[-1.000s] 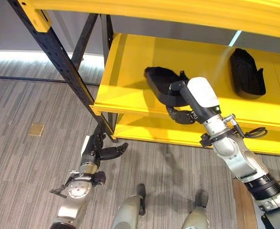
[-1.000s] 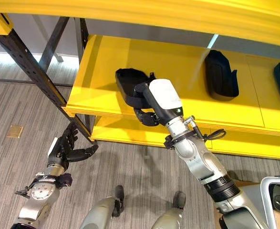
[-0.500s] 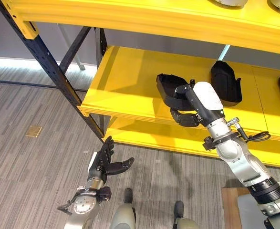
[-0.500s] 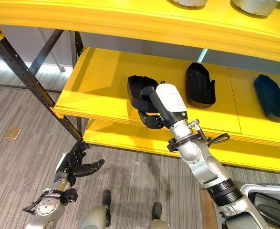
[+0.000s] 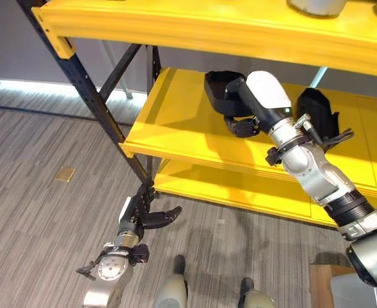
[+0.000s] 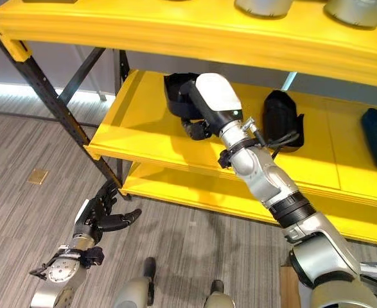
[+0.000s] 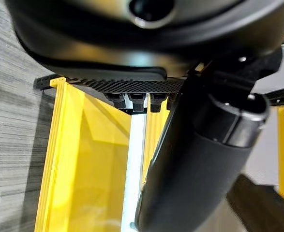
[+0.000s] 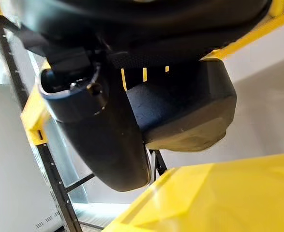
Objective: Move parts from the plastic box to the shelf.
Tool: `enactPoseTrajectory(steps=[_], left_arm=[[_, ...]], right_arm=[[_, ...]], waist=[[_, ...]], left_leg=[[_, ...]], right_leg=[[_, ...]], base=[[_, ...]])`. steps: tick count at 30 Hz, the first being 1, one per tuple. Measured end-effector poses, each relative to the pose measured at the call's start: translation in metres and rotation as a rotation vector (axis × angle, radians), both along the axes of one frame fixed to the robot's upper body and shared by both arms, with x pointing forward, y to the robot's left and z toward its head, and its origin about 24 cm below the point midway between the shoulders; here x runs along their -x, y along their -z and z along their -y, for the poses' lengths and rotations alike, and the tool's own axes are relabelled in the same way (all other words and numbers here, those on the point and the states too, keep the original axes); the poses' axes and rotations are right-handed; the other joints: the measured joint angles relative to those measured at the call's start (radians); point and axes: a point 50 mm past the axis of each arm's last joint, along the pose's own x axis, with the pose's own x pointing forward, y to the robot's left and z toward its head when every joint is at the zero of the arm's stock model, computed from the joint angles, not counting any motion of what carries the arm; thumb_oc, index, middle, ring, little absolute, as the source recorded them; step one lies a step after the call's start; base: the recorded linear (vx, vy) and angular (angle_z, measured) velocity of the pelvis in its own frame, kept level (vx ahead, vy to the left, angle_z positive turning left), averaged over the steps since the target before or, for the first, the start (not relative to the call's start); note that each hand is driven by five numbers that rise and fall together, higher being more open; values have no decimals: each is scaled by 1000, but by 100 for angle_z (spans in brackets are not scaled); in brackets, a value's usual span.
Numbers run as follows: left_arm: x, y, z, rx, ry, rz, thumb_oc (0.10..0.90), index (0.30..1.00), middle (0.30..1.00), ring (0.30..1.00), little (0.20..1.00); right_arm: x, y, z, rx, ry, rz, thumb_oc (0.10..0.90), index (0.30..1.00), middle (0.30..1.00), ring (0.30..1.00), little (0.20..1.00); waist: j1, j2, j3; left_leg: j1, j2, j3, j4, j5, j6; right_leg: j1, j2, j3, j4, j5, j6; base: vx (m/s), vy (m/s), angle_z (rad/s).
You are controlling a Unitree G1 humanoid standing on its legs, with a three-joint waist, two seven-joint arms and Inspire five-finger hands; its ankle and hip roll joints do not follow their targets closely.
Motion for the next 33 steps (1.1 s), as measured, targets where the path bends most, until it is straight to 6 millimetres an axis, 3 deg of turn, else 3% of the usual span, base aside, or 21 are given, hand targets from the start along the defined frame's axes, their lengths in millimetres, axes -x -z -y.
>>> enactPoseTrajectory(steps=[4,10,13,25,33], left_arm=[[-1,0,0,19,9,-6,900,1000,1000,1000,1000],[-4,-3,3,21,26,9,900,1000,1000,1000,1000],[-9,-9,3,15,30,41,900,1000,1000,1000,1000],[-23,-23,10,-4,77,99,900,1000,1000,1000,1000],[-24,-24,9,20,73,101,900,1000,1000,1000,1000]], right_arm=[[-13,8,10,25,73,-62,400,300,300,300,300],[-30,4,31,40,195,-102,400,300,300,300,300],[-37,-8,46,19,269,-97,400,300,300,300,300],[-50,-20,79,-73,448,-121,400,300,300,300,300],[-52,-44,78,-115,464,-64,400,300,300,300,300]], waist=[[22,16,44],[21,21,102],[23,28,132],[46,36,146],[46,36,146]], left_leg=[[-55,5,-8,78,-29,-4],[-135,12,-6,136,-36,-9],[-171,11,-7,155,-37,-10],[-195,5,-8,158,-34,-14],[-209,3,-18,157,-32,-16]], right_leg=[[-88,-9,14,142,-65,-25],[-185,-7,38,221,-80,-32],[-219,-8,42,239,-80,-32],[-242,-14,39,239,-79,-27],[-246,-15,27,235,-79,-27]], base=[[-69,-2,-1],[-42,12,-6],[-7,3,-1],[9,5,1],[16,7,3]])
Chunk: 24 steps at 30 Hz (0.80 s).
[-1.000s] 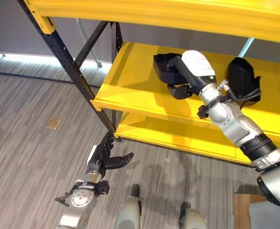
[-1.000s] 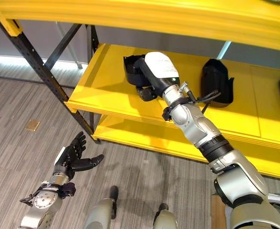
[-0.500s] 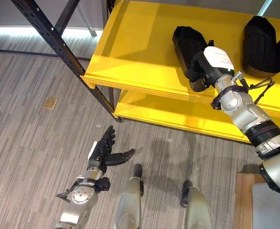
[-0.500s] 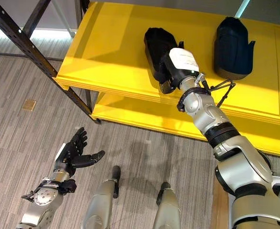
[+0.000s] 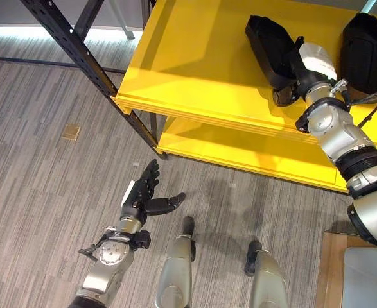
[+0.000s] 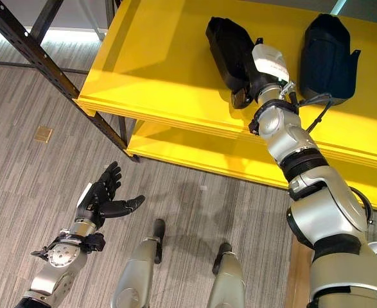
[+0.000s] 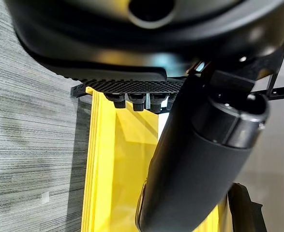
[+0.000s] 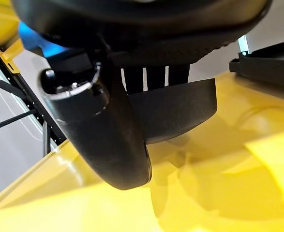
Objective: Move parts from the plastic box to the shelf.
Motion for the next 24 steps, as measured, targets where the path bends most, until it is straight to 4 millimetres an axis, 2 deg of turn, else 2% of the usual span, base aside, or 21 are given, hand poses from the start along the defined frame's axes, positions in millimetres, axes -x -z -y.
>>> enactPoseTrajectory(steps=[7,16,20,24], left_arm=[[0,0,2,7,9,2,900,1000,1000,1000,1000],[-1,-1,3,9,14,10,900,1000,1000,1000,1000],[-1,-1,3,9,8,12,900,1000,1000,1000,1000],[-2,-2,4,8,-5,13,900,1000,1000,1000,1000]], right_arm=[[-1,-11,9,-23,61,29,400,300,300,300,300],[-1,-11,10,-68,65,49,400,300,300,300,300],[-6,0,10,-105,121,12,400,300,300,300,300],[-10,7,-4,-205,102,7,400,300,300,300,300]], waist=[[8,0,0],[24,0,0],[28,0,0],[27,0,-1]], left_leg=[[-12,-10,-14,1,3,2],[-16,-16,-19,2,6,4],[-21,-18,-27,2,9,3],[-22,-18,-28,3,10,3]], right_leg=[[1,-8,-15,-4,-1,2],[1,-13,-20,-3,-1,2],[0,-14,-26,0,-2,2],[-1,-14,-26,3,-2,2]], base=[[17,11,7],[2,3,2],[-12,7,4],[0,0,0]])
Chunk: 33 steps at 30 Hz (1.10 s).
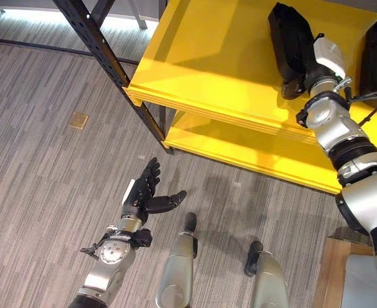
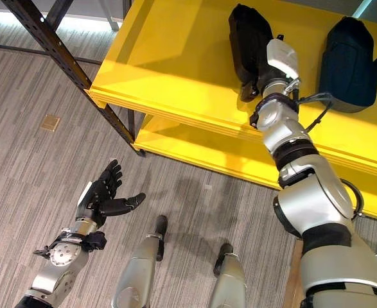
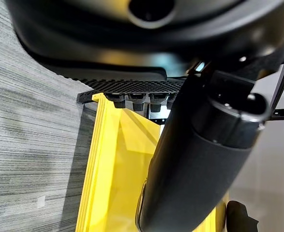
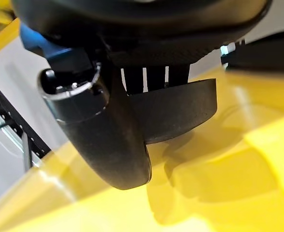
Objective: Move parts from the plastic box to the shelf.
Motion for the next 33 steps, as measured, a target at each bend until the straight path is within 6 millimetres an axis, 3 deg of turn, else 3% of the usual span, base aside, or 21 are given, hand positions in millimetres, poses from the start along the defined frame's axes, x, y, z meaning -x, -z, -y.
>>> enactPoseTrajectory(steps=[7,27,28,29,33], left_arm=[[-2,-1,3,-4,-3,4,900,1000,1000,1000,1000],[-4,-4,1,-39,14,9,900,1000,1000,1000,1000],[-4,-4,1,-39,15,8,900,1000,1000,1000,1000],[-4,-4,2,-39,18,6,900,1000,1000,1000,1000],[-3,-2,5,-39,29,0,900,1000,1000,1000,1000]], right_arm=[[-3,3,-18,-325,-37,53,400,300,300,300,300],[-3,2,-18,-371,-19,73,400,300,300,300,300],[-3,2,-18,-372,-18,73,698,717,717,717,717],[-3,2,-18,-372,-18,73,900,1000,1000,1000,1000],[-3,2,-19,-376,-21,71,900,1000,1000,1000,1000]], waist=[[1,1,0],[4,1,0],[4,1,0],[4,1,0],[5,1,0]], left_leg=[[-2,-1,-2,-1,1,0],[-15,-5,-11,4,3,-1],[-15,-5,-11,4,3,-1],[-15,-5,-11,4,3,-1],[-16,-5,-11,4,3,-1]], right_leg=[[-1,0,-1,0,0,0],[-8,-1,-6,2,0,0],[-8,-1,-6,2,0,0],[-8,-1,-6,2,0,0],[-8,-1,-6,3,-1,-1]], base=[[0,0,0],[0,0,0],[0,0,0],[0,0,0],[0,0,0]])
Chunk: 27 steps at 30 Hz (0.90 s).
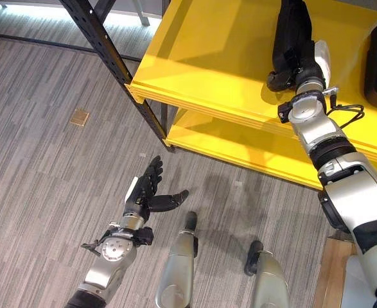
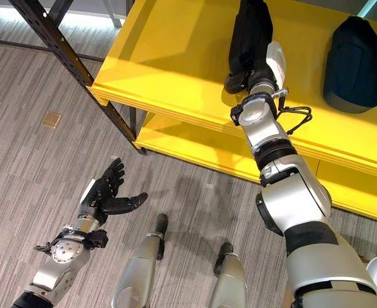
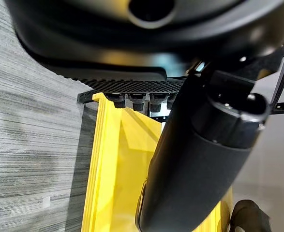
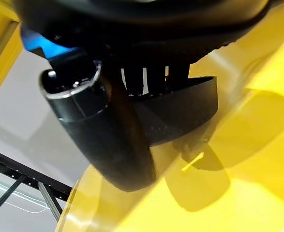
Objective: Move parts from the plastic box to the shelf.
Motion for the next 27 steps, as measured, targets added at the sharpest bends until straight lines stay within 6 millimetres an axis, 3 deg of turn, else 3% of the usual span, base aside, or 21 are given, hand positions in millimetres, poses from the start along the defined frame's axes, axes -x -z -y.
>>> enactPoseTrajectory(steps=[9,20,27], left_arm=[[0,0,0,0,-1,1,900,1000,1000,1000,1000],[-2,-2,0,-1,-17,10,900,1000,1000,1000,1000],[-2,-2,-1,-1,-18,8,900,1000,1000,1000,1000]], right_arm=[[-1,0,-7,-4,-19,2,900,1000,1000,1000,1000],[5,-25,-46,-35,-182,128,900,1000,1000,1000,1000],[6,-25,-50,-39,-191,134,900,1000,1000,1000,1000]], waist=[[1,1,0],[-3,1,1],[-5,1,1]], left_leg=[[-5,0,-1,1,0,0],[-15,0,-1,5,0,0],[-16,1,-1,7,-1,1]], right_leg=[[-4,0,-1,0,-1,-2],[-11,0,-2,-1,1,1],[-12,0,-2,0,-1,-2]], base=[[0,0,0],[0,0,0],[0,0,0]])
